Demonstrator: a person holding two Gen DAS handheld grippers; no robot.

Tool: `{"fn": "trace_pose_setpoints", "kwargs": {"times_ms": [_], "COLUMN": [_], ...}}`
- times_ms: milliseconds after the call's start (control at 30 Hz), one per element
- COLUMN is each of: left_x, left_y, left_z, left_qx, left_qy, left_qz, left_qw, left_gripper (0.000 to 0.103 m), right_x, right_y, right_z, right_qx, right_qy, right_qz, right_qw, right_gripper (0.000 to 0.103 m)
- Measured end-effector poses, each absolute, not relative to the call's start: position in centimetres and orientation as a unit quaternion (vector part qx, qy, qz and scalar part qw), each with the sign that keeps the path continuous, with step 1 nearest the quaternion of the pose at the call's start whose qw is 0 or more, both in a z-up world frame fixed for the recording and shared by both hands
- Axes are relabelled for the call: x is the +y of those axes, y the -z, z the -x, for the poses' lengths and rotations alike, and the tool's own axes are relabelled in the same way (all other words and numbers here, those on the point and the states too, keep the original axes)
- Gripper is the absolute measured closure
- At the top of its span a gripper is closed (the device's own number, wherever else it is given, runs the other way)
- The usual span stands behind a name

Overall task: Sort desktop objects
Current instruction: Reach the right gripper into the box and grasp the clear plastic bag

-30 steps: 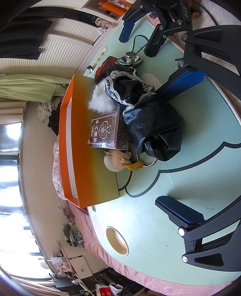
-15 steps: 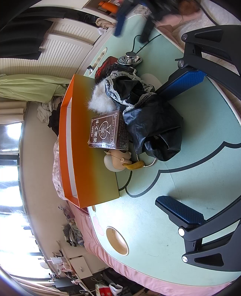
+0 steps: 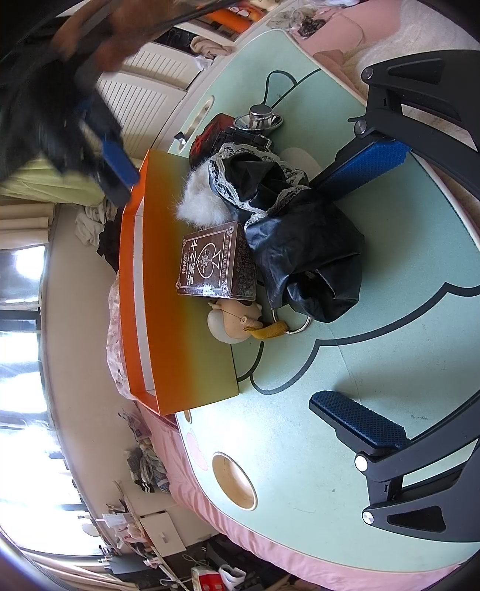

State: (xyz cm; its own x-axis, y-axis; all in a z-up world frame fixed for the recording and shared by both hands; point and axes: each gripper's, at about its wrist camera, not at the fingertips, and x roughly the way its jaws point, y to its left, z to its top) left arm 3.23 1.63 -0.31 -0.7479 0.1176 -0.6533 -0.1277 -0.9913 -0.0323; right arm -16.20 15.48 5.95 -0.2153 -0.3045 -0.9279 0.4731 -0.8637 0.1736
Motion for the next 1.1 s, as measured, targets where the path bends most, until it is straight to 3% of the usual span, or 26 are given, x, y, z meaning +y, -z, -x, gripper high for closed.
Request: {"fn": "trace_pose_setpoints", "kwargs": {"times_ms": [233, 333, 433, 467, 567, 700, 933, 1100], "left_x": [1.6, 1.6, 1.7, 1.6, 1.6, 1.5, 1.5, 1.5], "left_y": [0.4, 0.4, 0.4, 0.4, 0.4, 0.5, 0.5, 0.5], "left_z": [-3.2, -3.4, -3.4, -3.5, -3.5, -3.4, -3.5, -3.5], "left_qx": [0.007, 0.011, 0.011, 0.009, 0.009, 0.008, 0.008, 0.008], "left_qy": [-0.936, -0.937, -0.937, -0.937, -0.937, -0.937, -0.937, -0.937], "left_qz": [0.346, 0.343, 0.342, 0.342, 0.342, 0.342, 0.342, 0.342], "left_qw": [0.068, 0.07, 0.071, 0.071, 0.072, 0.073, 0.073, 0.072], "left_gripper": [0.0, 0.0, 0.0, 0.0, 0.0, 0.0, 0.0, 0.0], "right_x": [13.4, 12.6, 12.4, 12.4, 12.8, 14.0, 15.6, 19.5], "right_y": [-1.1, 1.3, 1.4, 1.4, 1.2, -0.2, -9.1, -10.3], "right_z": [20.6, 20.5, 20.1, 20.0, 20.0, 19.8, 15.4, 11.4], "right_qx": [0.151, 0.219, 0.237, 0.243, 0.23, 0.202, 0.125, 0.087], "right_qy": [0.7, 0.677, 0.681, 0.683, 0.687, 0.713, 0.777, 0.801], "right_qz": [-0.676, -0.688, -0.68, -0.675, -0.673, -0.65, -0.563, -0.522], "right_qw": [0.173, 0.142, 0.133, 0.137, 0.148, 0.168, 0.253, 0.28], "right_gripper": [0.067, 0.066, 0.075, 0.089, 0.097, 0.099, 0.1, 0.101]}}
